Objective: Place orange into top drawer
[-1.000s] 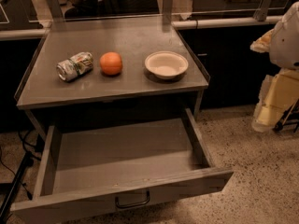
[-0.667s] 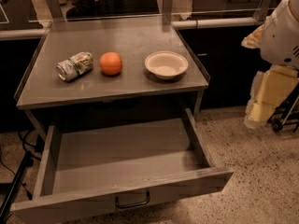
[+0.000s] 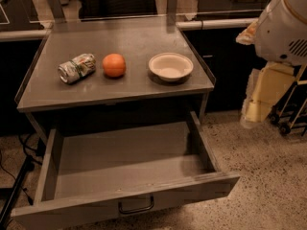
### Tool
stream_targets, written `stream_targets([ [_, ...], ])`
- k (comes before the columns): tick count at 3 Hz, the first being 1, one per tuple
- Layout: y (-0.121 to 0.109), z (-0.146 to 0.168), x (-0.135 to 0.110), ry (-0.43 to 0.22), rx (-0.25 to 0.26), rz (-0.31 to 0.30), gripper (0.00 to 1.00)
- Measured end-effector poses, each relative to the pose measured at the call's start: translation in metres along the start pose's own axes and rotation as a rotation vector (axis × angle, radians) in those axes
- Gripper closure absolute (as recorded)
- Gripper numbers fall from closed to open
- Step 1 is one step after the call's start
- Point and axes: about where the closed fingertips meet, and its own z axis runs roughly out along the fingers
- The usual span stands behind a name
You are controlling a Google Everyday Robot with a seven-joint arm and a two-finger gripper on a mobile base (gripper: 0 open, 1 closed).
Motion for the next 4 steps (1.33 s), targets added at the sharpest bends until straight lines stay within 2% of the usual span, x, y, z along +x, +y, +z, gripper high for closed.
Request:
stream_targets([
  [1,-0.002,0.016,-0.007,-0.003,0.004,0.062,0.00],
  [2,-0.026,0.045,-0.028,-0.026,0.011,0.135,0.00],
  [3,-0.047,0.063,-0.047,-0.038,0.016,0.165,0.00],
  [4,-0.047,0.064,-0.049,-0.046,0.011,0.170,0.00],
])
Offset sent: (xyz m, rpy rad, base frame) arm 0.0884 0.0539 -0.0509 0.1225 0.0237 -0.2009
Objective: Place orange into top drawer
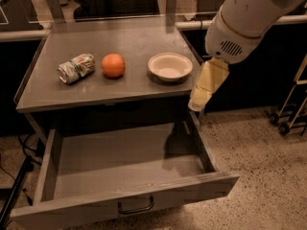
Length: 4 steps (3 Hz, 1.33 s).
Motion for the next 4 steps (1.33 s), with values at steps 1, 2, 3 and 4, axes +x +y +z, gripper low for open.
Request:
stream_targets([
  [1,-0.013,0.005,-0.017,-0.064,0.013,0.008,0.00],
  [2,-0.032,0.016,-0.054,-0.135,0.011,-0.039,0.00],
  [3,-0.046,0.026,-0.089,-0.196,-0.018,-0.084,0.00],
  [4,-0.048,0.026,-0.093,-0.205,-0.016,-0.087,0.00],
])
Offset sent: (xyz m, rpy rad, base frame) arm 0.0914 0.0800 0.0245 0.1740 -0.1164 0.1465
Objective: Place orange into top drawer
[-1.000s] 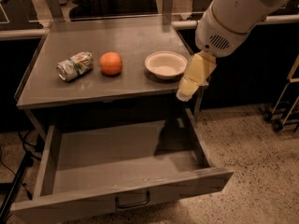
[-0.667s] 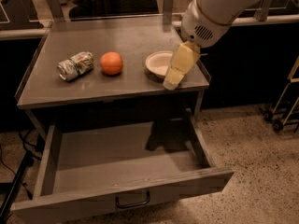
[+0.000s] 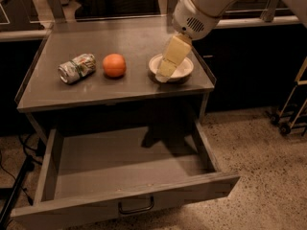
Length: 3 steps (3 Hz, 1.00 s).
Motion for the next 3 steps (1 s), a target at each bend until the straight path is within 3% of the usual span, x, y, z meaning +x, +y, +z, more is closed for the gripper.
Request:
stream_targets([
  [1,0.009,0.013,-0.007,0.017,-0.016,0.035,0.00],
  [3,-0.013,0.054,-0.067,0.009,-0.042,0.054,0.00],
])
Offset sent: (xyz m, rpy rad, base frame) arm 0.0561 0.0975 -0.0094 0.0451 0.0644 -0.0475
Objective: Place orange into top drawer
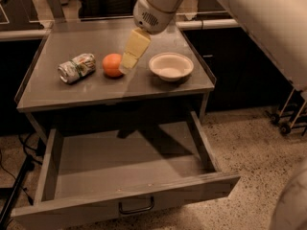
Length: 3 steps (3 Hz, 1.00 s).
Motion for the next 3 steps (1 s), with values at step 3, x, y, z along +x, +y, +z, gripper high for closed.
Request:
stream_targets([
  [3,-0.042,0.045,-0.029,-0.065,0.043,0.144,0.00],
])
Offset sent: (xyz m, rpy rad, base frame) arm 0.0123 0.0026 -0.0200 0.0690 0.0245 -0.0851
